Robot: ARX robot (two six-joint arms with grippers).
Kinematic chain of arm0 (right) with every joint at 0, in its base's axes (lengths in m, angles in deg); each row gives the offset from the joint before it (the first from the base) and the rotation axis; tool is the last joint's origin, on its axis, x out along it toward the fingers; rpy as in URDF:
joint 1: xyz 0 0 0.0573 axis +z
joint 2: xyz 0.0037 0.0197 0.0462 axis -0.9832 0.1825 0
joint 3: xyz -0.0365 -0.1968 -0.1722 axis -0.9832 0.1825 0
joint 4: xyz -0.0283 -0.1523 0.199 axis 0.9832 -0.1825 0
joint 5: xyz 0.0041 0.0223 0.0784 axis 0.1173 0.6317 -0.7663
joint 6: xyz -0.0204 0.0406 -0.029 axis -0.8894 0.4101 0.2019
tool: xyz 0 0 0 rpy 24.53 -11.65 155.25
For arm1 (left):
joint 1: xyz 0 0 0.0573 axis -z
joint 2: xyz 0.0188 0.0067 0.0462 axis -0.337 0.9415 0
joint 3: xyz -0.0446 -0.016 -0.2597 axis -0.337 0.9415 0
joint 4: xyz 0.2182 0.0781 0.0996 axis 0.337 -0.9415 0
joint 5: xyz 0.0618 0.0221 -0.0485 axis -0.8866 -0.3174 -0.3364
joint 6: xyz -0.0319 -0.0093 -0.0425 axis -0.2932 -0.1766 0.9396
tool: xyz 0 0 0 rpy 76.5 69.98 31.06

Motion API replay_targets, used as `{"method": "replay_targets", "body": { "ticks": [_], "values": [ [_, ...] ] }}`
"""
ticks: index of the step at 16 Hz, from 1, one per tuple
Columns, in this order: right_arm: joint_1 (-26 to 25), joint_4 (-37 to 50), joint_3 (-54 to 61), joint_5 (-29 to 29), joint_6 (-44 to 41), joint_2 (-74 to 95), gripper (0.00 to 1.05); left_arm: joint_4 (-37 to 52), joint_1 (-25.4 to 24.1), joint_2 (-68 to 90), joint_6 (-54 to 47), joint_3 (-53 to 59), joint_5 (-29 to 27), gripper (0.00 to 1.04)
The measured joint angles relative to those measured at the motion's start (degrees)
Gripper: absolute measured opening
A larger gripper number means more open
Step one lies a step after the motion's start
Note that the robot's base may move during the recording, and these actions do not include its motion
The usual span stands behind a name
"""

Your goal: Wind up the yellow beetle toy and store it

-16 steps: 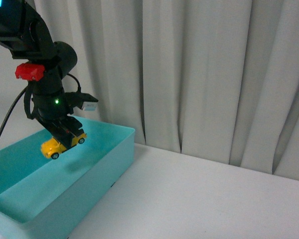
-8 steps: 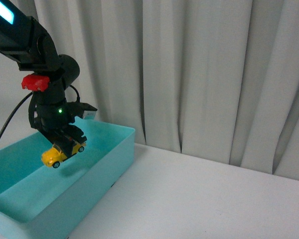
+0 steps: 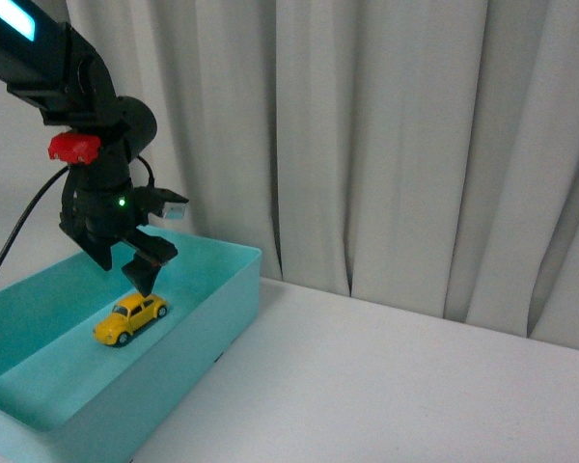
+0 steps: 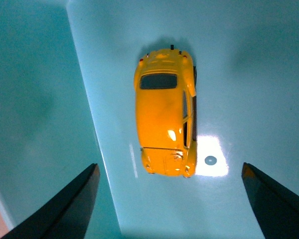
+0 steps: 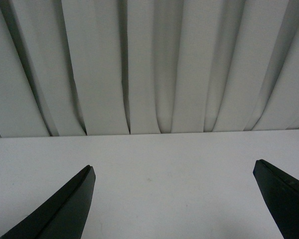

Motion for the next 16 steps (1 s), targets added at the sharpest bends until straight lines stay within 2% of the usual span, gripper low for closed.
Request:
{"method": "replay_targets", "body": {
  "ticks": [1,4,7,8,9,10,11,13,16],
  "values": [
    [0.0,0.0,0.0,0.0,0.0,0.0,0.98,0.8,-0.1,-0.1,-0.1,-1.3,0.2,1.00],
    [0.0,0.0,0.0,0.0,0.0,0.0,0.98,4.3,-1.0,-4.3,-3.3,1.4,6.3,0.98],
    [0.0,0.0,0.0,0.0,0.0,0.0,0.98,8.3,-5.5,-20.9,-7.8,9.7,16.8,0.98],
    [0.0,0.0,0.0,0.0,0.0,0.0,0.98,17.2,-7.8,-26.7,-6.5,15.5,22.2,0.95],
    [0.0,0.0,0.0,0.1,0.0,0.0,0.98,43.8,-9.4,-35.7,3.3,30.2,31.1,0.81],
    [0.0,-0.1,0.0,-0.2,0.0,0.0,0.98,59.2,-8.7,-46.5,13.9,44.7,35.4,0.66],
    [0.0,0.0,0.0,-0.2,0.0,0.0,0.98,64.9,-8.3,-53.4,19.0,51.2,36.3,0.57],
    [0.0,0.0,0.0,0.0,0.0,0.0,0.98,70.4,-5.5,-67.1,24.4,60.4,34.3,0.39],
    [0.0,0.0,0.0,0.0,0.0,0.0,0.98,73.2,0.1,-76.7,27.0,72.7,28.8,0.11]
  ]
}}
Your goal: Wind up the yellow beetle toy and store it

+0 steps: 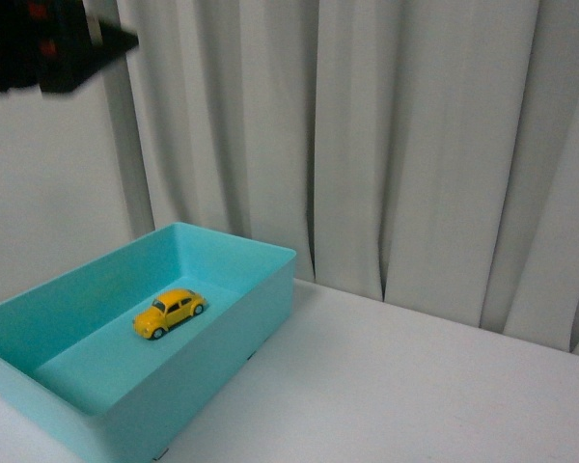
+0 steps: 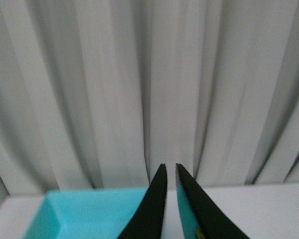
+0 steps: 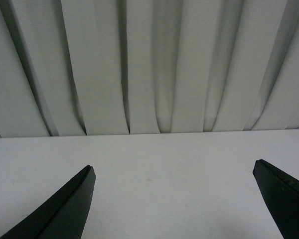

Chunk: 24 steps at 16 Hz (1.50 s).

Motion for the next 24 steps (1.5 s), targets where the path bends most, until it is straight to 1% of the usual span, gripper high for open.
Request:
{"method": "replay_targets", "body": {
  "ticks": [1,2,5,10,11,12,14,15,17,24],
  "values": [
    [0.0,0.0,0.0,0.0,0.0,0.0,0.98,-0.1,2.1,-1.0,0.7,5.1,-2.4,0.02],
    [0.0,0.0,0.0,0.0,0.0,0.0,0.98,0.2,4.2,-3.1,1.0,8.5,-4.5,0.02],
    [0.0,0.0,0.0,0.0,0.0,0.0,0.98,1.8,9.0,-10.9,1.0,14.1,-9.0,0.02],
    [0.0,0.0,0.0,0.0,0.0,0.0,0.98,-1.3,14.9,-20.2,1.0,21.3,-15.1,0.02],
    [0.0,0.0,0.0,0.0,0.0,0.0,0.98,-2.5,19.1,-21.9,1.1,22.3,-19.6,0.02],
    [0.0,0.0,0.0,0.0,0.0,0.0,0.98,-3.3,20.5,-23.6,1.1,23.2,-19.7,0.02],
    [0.0,0.0,0.0,0.0,0.0,0.0,0.98,-7.4,20.0,-31.8,1.2,26.0,-20.5,0.02],
    [0.0,0.0,0.0,0.0,0.0,0.0,0.98,-7.0,20.0,-32.8,1.2,27.1,-20.5,0.02],
    [0.0,0.0,0.0,0.0,0.0,0.0,0.98,-10.4,20.0,-35.8,1.2,27.3,-20.5,0.02],
    [0.0,0.0,0.0,0.0,0.0,0.0,0.98,-13.2,20.0,-38.5,1.2,27.3,-20.5,0.02]
  ]
}}
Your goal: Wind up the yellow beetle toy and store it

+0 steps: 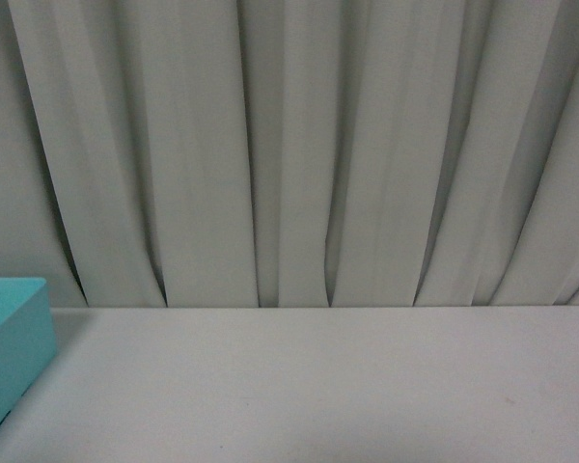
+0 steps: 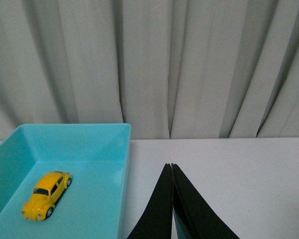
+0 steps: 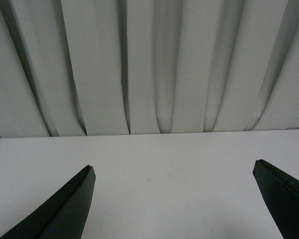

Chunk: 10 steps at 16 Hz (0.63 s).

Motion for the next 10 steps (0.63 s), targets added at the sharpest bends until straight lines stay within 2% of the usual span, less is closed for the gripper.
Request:
{"method": "replay_targets", "body": {
  "ticks": [3,4,5,10],
  "values": [
    [0.0,0.0,0.0,0.0,0.0,0.0,0.98,-1.9,0.0,-2.2,0.0,0.0,0.0,0.02],
    [0.0,0.0,0.0,0.1,0.0,0.0,0.98,-10.4,0.0,-7.5,0.0,0.0,0.0,0.02],
    [0.0,0.0,0.0,0.1,0.0,0.0,0.98,-12.2,0.0,-9.3,0.0,0.0,0.1,0.02],
    [0.0,0.0,0.0,0.0,0.0,0.0,0.98,-12.0,0.0,-11.7,0.1,0.0,0.0,0.03]
  ]
}}
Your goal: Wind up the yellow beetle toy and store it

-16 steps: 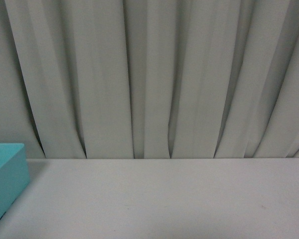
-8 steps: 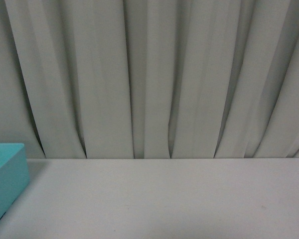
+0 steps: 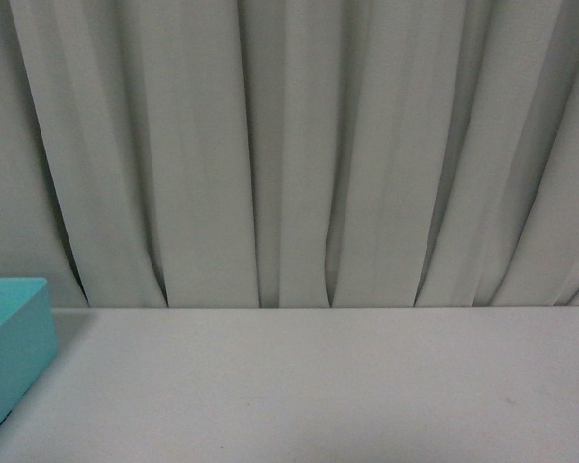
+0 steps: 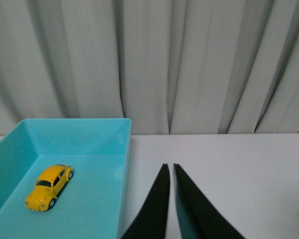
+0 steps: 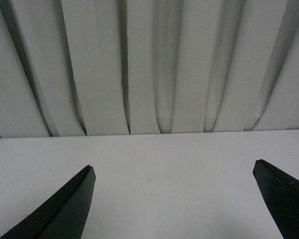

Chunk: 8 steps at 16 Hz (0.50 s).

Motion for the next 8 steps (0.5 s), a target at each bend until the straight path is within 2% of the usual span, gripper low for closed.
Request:
{"method": "replay_targets", "body": {
  "ticks": [1,8],
  "values": [
    [0.0,0.0,0.0,0.0,0.0,0.0,0.98,0.0,0.0,0.0,0.0,0.0,0.0,0.18],
    [0.0,0.0,0.0,0.0,0.0,0.0,0.98,0.0,0.0,0.0,-0.1,0.0,0.0,1.00]
  ]
}}
